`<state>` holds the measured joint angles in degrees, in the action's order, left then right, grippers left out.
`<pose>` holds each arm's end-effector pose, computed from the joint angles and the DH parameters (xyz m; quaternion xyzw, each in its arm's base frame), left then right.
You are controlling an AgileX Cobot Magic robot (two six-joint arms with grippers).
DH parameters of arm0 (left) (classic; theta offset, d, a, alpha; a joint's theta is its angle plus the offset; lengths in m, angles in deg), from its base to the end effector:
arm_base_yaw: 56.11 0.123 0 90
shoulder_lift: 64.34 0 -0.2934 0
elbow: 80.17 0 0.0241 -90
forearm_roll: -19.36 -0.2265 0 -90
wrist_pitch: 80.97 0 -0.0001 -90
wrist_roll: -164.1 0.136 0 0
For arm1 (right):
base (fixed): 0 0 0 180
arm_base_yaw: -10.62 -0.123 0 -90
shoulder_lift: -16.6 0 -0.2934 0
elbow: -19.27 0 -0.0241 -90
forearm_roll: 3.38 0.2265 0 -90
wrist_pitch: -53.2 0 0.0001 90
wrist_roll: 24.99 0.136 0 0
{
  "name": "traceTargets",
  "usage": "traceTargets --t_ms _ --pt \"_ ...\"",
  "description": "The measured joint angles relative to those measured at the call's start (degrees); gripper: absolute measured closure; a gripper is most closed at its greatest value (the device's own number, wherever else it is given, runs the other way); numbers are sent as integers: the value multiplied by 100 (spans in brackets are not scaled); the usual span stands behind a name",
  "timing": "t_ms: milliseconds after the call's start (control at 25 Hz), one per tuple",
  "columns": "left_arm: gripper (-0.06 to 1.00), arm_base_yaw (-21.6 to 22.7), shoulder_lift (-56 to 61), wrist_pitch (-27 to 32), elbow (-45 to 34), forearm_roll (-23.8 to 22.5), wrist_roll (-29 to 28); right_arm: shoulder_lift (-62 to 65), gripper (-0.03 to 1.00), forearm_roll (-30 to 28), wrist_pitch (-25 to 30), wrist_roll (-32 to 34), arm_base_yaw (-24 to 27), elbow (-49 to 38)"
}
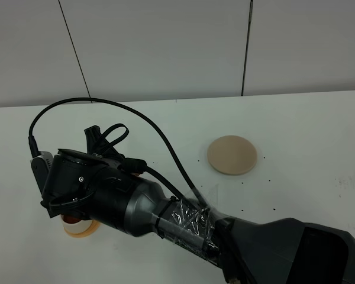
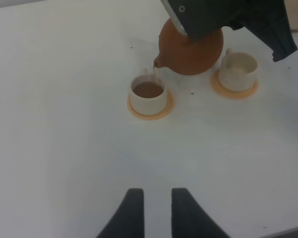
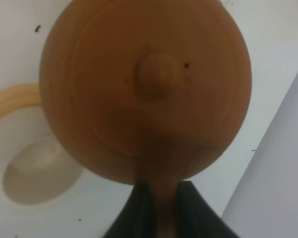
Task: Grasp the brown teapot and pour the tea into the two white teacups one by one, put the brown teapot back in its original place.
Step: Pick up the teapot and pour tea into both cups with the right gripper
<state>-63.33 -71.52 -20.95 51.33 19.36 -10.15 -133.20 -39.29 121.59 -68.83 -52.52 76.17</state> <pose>0.0048 -0.0006 0.2482 0.0956 0.8412 -0.0068 0.5321 0.3037 0.4355 0.1784 -0.7934 0.5059 -0.2711 0.2029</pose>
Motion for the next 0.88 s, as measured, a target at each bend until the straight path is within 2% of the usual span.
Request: traceTargets --t_ms 320,880 --pt "74 0 0 0 0 0 0 5 87 60 0 0 0 0" --pt "74 0 0 0 0 0 0 221 87 896 16 -71 199 0"
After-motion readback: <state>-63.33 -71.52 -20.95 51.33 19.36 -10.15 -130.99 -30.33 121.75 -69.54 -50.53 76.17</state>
